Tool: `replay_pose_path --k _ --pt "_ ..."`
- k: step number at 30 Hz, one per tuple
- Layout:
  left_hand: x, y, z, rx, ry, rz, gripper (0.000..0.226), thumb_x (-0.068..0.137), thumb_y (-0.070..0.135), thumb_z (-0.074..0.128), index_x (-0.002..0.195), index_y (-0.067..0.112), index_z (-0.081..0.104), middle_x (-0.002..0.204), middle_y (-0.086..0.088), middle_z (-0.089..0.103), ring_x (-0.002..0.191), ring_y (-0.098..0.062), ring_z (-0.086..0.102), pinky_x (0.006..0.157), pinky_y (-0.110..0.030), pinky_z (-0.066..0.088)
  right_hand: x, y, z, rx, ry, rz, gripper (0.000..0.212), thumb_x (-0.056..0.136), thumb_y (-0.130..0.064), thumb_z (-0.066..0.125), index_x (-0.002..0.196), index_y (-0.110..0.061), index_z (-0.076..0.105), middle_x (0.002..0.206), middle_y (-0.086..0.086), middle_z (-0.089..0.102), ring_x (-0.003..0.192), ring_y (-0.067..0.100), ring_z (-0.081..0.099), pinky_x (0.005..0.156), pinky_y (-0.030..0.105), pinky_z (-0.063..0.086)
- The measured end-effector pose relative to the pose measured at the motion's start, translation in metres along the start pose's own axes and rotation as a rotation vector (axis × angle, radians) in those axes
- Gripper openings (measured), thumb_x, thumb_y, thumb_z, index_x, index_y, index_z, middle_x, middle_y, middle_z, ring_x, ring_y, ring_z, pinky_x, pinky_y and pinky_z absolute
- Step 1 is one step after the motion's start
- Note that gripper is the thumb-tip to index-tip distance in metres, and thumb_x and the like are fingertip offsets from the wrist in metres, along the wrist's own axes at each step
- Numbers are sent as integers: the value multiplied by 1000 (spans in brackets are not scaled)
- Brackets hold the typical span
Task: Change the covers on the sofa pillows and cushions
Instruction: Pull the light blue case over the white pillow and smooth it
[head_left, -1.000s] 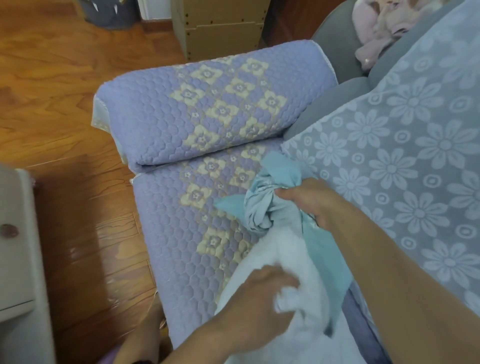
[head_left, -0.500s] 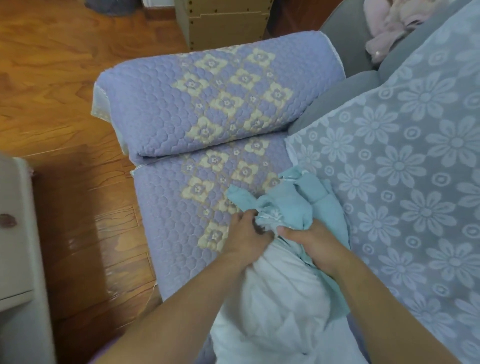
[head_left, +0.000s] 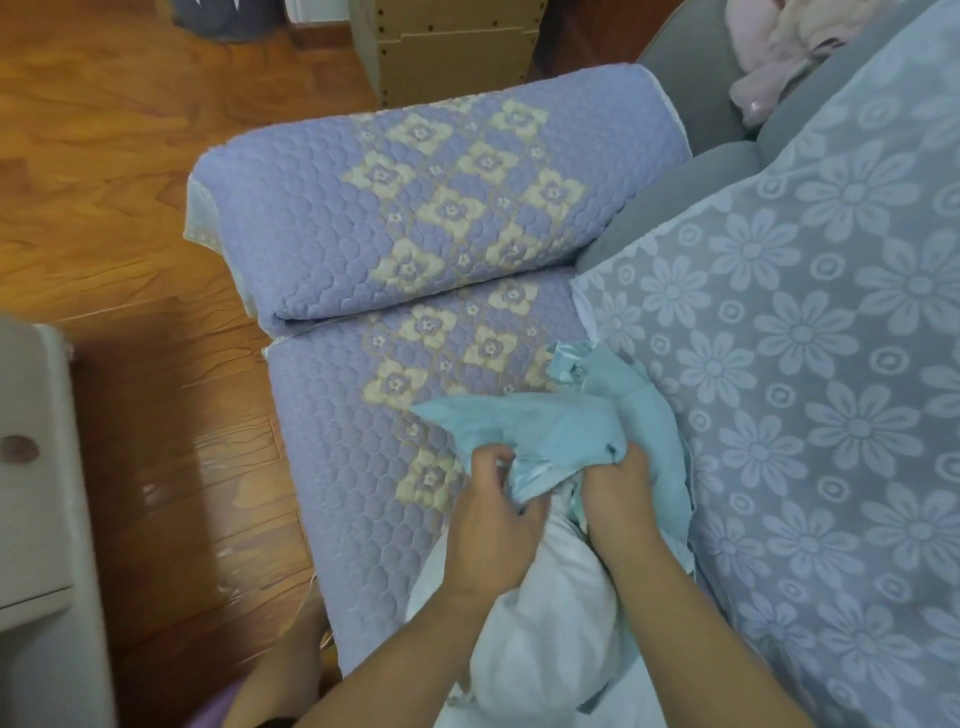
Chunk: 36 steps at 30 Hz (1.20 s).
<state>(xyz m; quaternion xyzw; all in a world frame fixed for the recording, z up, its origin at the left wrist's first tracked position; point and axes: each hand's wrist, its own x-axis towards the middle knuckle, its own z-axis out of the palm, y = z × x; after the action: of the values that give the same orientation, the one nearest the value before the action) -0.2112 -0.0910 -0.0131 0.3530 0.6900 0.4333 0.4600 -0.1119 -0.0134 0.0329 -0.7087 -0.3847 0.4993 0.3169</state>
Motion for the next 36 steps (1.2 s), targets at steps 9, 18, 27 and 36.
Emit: replay_pose_path --k 9,18,27,36 --pt "30 36 7 -634 396 -123 6 93 11 64 98 12 61 89 6 67 80 -5 59 74 -27 53 -19 17 -13 -848 -196 -450 21 88 -21 67 105 -10 65 95 0 66 88 20 62 79 33 51" --pt "5 -3 9 -74 95 12 36 79 26 72 104 43 52 99 28 65 94 7 64 81 -28 56 -15 24 -13 -243 209 -537 15 85 -15 53 82 -26 64 80 -9 64 77 -6 59 67 22 46" --pt "38 -9 -1 -370 -43 -497 35 109 7 40 77 8 57 74 5 65 109 -17 67 93 -33 54 -23 38 -11 -717 25 -1043 16 78 -19 66 66 -11 61 56 3 57 52 14 48 52 21 34" --pt "43 40 -57 -269 -687 -89 84 92 17 75 154 43 25 134 7 66 123 -13 63 105 -31 50 33 -10 -60 -413 -281 358 13 83 -7 69 95 -3 74 83 9 73 72 21 64 64 26 48"
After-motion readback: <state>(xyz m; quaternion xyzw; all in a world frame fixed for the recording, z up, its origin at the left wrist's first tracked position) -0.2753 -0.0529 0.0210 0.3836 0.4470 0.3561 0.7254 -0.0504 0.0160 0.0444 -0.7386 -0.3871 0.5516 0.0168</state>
